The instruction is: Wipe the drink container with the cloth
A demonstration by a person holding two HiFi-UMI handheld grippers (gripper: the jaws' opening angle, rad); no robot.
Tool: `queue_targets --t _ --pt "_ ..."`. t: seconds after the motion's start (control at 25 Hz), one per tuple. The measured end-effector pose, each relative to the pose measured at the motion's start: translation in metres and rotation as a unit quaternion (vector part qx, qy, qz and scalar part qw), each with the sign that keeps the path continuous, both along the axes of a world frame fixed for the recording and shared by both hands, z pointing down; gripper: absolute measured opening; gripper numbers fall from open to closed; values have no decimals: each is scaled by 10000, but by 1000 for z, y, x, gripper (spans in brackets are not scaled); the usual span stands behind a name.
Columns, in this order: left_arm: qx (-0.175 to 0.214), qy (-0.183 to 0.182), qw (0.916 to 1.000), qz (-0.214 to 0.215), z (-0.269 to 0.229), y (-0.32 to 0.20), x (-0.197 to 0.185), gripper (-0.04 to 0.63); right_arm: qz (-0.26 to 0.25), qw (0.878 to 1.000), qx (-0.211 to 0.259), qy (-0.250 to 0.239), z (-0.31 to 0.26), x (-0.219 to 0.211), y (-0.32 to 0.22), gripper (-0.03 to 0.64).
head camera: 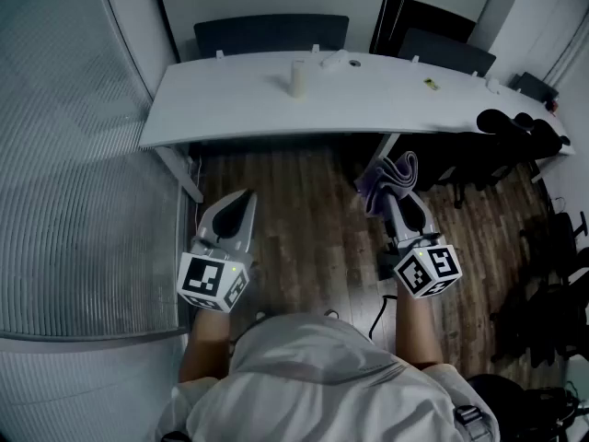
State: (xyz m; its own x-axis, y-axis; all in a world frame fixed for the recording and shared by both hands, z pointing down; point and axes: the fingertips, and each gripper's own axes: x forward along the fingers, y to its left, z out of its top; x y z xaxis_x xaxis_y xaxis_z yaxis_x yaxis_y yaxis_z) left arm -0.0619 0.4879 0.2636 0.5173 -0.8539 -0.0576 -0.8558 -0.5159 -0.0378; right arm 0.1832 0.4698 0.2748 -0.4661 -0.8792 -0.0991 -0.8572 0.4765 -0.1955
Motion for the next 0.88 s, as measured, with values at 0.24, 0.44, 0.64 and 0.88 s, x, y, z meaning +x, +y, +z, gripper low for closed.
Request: queue_targets --t 0.24,0.44,0.64,0.88 --pt "6 -1 10000 6 1 1 -2 3 -55 10000 10 36 1 -8 0 84" --pt "17 -9 10000 13 -1 2 -5 3 -86 10000 0 26 2 -12 -1 84" --pt "26 -22 10000 27 -1 1 -6 3 -70 9999 -15 100 3 -13 -3 84" --pt "3 -18 10000 37 2 -3 -14 3 -160 9994 295 -45 -5 -19 -2 86"
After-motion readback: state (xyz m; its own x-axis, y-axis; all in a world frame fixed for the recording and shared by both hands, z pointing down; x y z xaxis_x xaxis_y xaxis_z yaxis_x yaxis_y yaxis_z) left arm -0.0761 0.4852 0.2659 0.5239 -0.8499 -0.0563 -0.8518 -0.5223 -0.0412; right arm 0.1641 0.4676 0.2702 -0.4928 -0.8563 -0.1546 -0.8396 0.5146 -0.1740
